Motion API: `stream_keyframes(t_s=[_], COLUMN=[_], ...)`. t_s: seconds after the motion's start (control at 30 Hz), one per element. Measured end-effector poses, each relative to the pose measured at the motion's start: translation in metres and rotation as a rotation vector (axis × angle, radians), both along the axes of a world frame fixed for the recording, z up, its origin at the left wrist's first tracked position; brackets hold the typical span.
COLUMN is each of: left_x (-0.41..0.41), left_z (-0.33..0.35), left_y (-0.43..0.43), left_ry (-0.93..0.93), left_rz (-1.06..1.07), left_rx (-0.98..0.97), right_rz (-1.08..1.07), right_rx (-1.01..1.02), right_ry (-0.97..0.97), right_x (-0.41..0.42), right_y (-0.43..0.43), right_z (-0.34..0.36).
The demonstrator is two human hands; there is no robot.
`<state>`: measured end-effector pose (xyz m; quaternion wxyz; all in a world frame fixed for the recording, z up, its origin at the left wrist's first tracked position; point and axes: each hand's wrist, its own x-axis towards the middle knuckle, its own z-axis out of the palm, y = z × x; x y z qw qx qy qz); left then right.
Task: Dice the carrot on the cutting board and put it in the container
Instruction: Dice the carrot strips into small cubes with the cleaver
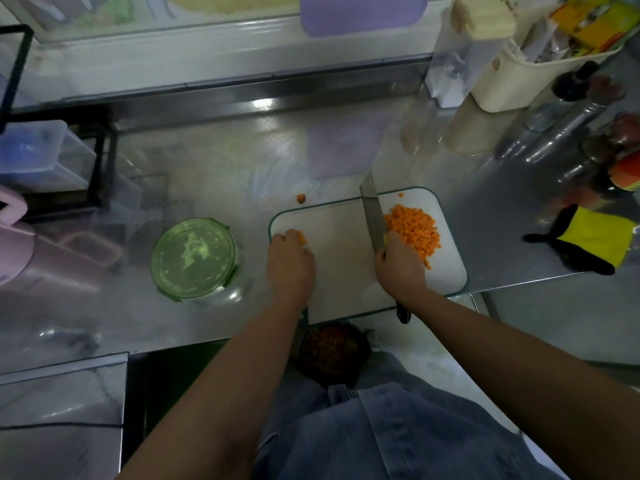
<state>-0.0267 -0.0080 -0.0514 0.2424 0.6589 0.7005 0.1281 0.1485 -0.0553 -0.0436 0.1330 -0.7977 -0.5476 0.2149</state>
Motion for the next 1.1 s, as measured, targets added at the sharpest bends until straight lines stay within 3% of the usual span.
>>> stream_keyframes(t_s=[0.3,0.57,0.83,1.1], left_x=[0.008,0.026,0.053,0.053], left_z=[-0.009,-0.008,-0.007,-0.005], left_y=[0.027,0.017,-0.004,-0.002], left_ry=[0.062,-0.106,-0.16,-0.178], left_rz=[0.066,0.07,0.172,0.239], left_rx=[-0.048,-0.092,-0.186,-0.208], right_rz=[0.006,0.035,0.243,0.379], right_rx=[-0.004,0.023,0.04,0.018], right_ry=[-0.022,0.036,0.118,0.003], right_x=[0.001,0.01,0.003,0.002], right_y=[0.002,0.005,-0.002,-0.002], right_z=[-0.004,-0.008,-0.007,-0.003])
